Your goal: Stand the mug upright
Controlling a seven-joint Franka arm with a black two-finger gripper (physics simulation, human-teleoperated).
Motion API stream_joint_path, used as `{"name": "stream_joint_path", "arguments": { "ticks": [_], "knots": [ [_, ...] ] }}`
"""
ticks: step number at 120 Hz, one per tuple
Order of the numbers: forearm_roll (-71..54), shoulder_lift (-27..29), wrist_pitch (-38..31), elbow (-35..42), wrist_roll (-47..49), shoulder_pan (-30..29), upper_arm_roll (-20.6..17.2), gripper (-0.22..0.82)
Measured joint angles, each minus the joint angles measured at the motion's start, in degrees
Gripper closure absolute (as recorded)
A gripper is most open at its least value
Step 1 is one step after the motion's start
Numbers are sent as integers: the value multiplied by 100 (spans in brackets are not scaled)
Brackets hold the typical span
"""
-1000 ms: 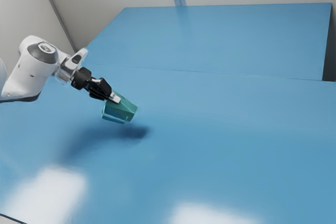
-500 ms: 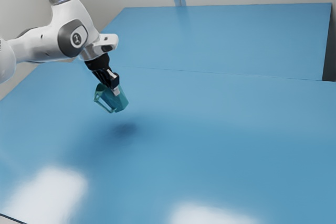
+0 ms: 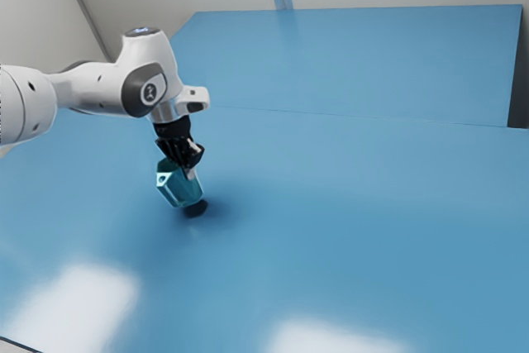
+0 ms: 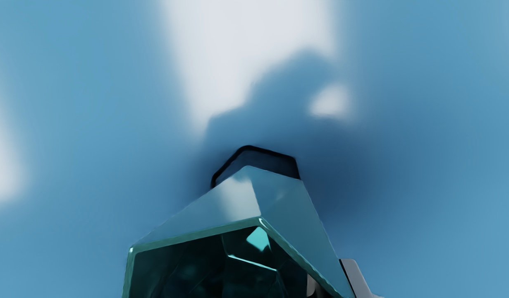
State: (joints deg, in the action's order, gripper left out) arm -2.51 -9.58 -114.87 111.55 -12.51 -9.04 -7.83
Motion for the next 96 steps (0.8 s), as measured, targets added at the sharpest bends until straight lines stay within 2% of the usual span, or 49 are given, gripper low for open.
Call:
{"name": "stream_joint_path", "arguments": {
  "ticks": [43, 47, 62, 71, 82, 96],
  "knots": [
    [-49, -373, -123, 0, 528, 6, -37, 76],
    [-41, -377, -126, 0, 560, 7, -36, 72],
    [-11, -369, -132, 0, 661, 7, -58, 44],
    [-4, -301, -127, 0, 713, 7, -60, 31],
    [31, -137, -95, -46, 760, 6, -60, 20],
    [128, 31, 77, -363, 796, 9, -43, 12]
  ]
}}
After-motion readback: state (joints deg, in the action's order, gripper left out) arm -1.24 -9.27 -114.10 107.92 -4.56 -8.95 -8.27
